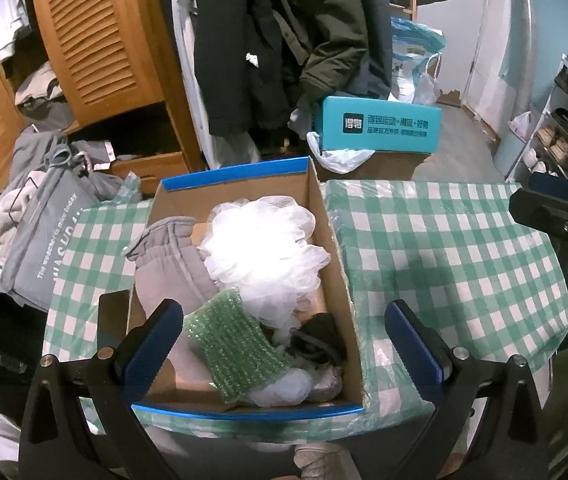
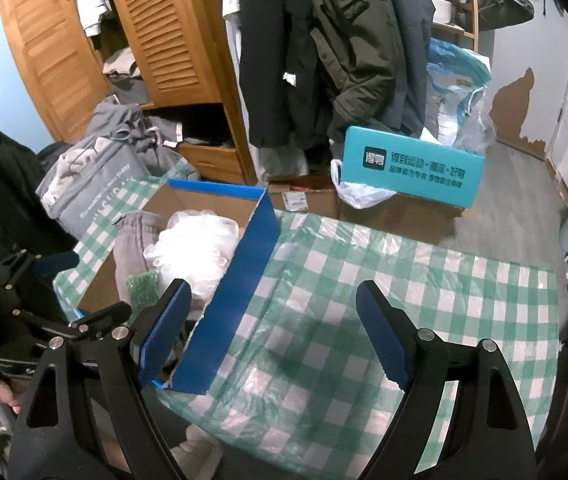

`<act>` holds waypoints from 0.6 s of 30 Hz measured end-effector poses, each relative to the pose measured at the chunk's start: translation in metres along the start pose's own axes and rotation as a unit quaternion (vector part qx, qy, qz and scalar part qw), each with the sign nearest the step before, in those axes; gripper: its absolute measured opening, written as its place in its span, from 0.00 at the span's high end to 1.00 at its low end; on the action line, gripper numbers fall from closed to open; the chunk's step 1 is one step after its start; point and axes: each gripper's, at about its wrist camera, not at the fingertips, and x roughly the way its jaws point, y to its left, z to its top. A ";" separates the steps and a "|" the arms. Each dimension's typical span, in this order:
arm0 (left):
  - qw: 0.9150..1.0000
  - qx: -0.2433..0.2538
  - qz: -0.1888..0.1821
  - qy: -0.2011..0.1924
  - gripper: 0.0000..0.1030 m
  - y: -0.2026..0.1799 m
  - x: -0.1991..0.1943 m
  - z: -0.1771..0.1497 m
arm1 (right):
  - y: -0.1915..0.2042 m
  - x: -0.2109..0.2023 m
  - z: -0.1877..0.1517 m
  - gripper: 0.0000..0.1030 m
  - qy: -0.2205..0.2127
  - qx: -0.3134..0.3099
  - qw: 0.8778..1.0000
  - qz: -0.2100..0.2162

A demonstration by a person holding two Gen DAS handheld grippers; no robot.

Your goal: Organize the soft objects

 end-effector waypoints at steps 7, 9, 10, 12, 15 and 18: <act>1.000 0.001 0.001 0.000 0.01 -0.003 0.000 0.001 | -0.002 0.000 0.000 0.18 0.001 -0.001 1.000 0.000; 1.000 0.002 0.001 0.000 0.01 -0.003 0.000 0.001 | -0.003 0.000 -0.001 0.18 0.001 0.000 1.000 0.000; 1.000 0.002 0.000 0.000 0.01 -0.004 0.000 0.001 | -0.004 0.000 -0.001 0.18 0.001 0.000 1.000 0.000; 1.000 0.001 0.000 0.001 0.01 -0.004 0.000 0.001 | -0.003 0.000 0.000 0.18 0.001 0.000 1.000 0.000; 1.000 -0.003 -0.006 0.006 0.01 -0.004 0.002 0.001 | -0.003 0.000 0.000 0.18 0.001 0.000 1.000 0.001; 1.000 -0.009 -0.012 0.013 0.01 -0.001 0.004 -0.001 | -0.004 0.000 -0.002 0.18 0.002 0.000 1.000 0.003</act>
